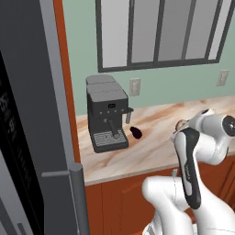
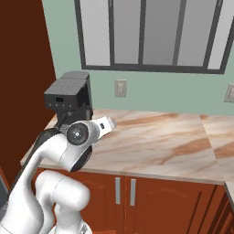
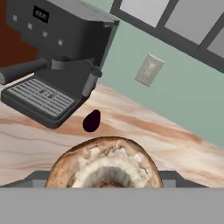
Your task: Place the beer on the top shelf of the fridge to keep it out of children's reach, and place the mushroom and eggplant on lower shelves for easy access.
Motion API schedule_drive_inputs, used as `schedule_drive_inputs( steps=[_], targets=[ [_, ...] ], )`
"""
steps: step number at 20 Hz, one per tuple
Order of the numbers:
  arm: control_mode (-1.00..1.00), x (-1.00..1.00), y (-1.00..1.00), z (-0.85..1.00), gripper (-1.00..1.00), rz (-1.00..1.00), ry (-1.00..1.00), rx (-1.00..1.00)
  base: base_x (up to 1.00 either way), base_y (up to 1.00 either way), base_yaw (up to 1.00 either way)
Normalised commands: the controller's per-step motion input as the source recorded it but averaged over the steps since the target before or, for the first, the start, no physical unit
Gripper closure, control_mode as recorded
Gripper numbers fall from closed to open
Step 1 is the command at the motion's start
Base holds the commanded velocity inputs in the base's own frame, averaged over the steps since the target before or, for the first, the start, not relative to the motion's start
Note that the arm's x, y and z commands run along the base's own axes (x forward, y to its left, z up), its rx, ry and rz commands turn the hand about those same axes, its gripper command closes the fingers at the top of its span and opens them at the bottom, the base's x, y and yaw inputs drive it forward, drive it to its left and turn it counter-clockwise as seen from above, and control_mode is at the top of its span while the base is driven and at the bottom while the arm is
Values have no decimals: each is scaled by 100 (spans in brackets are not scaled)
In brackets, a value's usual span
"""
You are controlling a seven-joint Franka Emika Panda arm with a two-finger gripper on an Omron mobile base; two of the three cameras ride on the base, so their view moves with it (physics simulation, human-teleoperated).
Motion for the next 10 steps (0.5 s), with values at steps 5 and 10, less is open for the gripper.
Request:
schedule_drive_inputs(
  steps=[5,10],
  targets=[
    [-100,-54,1,100,100,0,-4,-14,0,0,0],
    [-100,-51,16,79,100,1,0,-17,0,0,0]
  ],
)
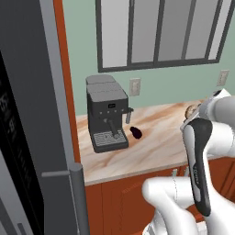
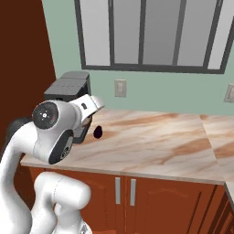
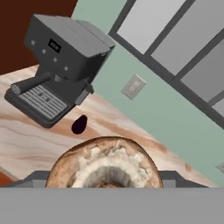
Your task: Place the beer on the top shelf of the fridge to keep it out of children's reach, and place the mushroom and eggplant on lower shelves for easy access.
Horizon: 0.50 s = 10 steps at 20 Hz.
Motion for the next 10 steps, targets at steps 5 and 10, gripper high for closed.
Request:
schedule_drive_inputs(
  steps=[5,10],
  targets=[
    [-100,-21,41,36,100,10,0,-18,0,0,0],
    [100,-53,24,1,100,10,0,-15,-20,4,2]
  ],
)
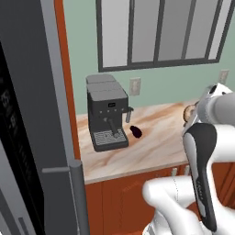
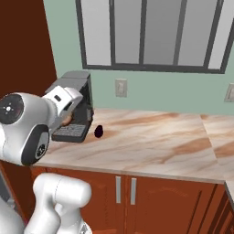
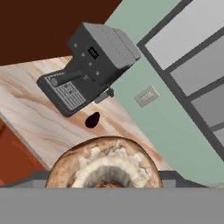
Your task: Place the beer on the top shelf of the fridge to keep it out of children's reach, and place the mushroom and eggplant on lower shelves for easy access.
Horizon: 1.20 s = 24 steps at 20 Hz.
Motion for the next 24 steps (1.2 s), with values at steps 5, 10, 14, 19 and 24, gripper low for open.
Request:
schedule_drive_inputs(
  steps=[5,10,14,19,24],
  targets=[
    [100,0,0,0,100,0,0,0,-100,2,11],
    [100,0,0,0,100,0,0,0,-100,0,12],
    [100,0,0,0,100,0,0,0,-100,3,17],
    [100,0,0,0,100,0,0,0,-70,49,29],
    [100,0,0,0,100,0,0,0,-7,56,56]
  ],
)
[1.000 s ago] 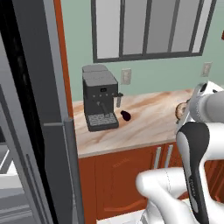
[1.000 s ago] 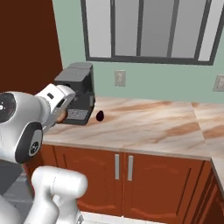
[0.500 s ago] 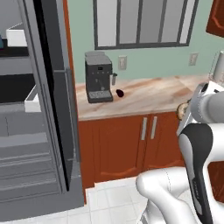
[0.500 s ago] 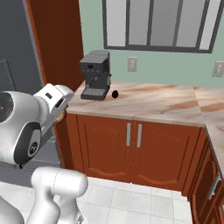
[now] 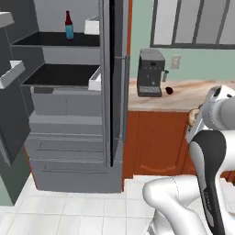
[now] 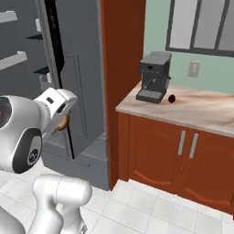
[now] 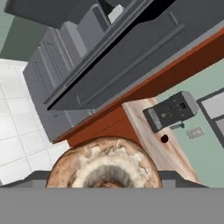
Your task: Place the beer on the top shelf of the fridge to keep it out of children's reach, and place the mushroom and eggplant on lower shelves for easy access.
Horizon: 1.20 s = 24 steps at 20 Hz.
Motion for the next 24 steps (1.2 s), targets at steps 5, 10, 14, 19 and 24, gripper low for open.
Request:
schedule_drive_inputs(
  steps=[5,10,14,19,24],
  targets=[
    [100,0,0,0,100,0,0,0,0,50,64],
    [100,0,0,0,100,0,0,0,13,53,58],
    [100,0,0,0,100,0,0,0,44,44,40],
    [100,0,0,0,100,0,0,0,56,26,8],
    [100,0,0,0,100,0,0,0,60,18,-17]
  ],
)
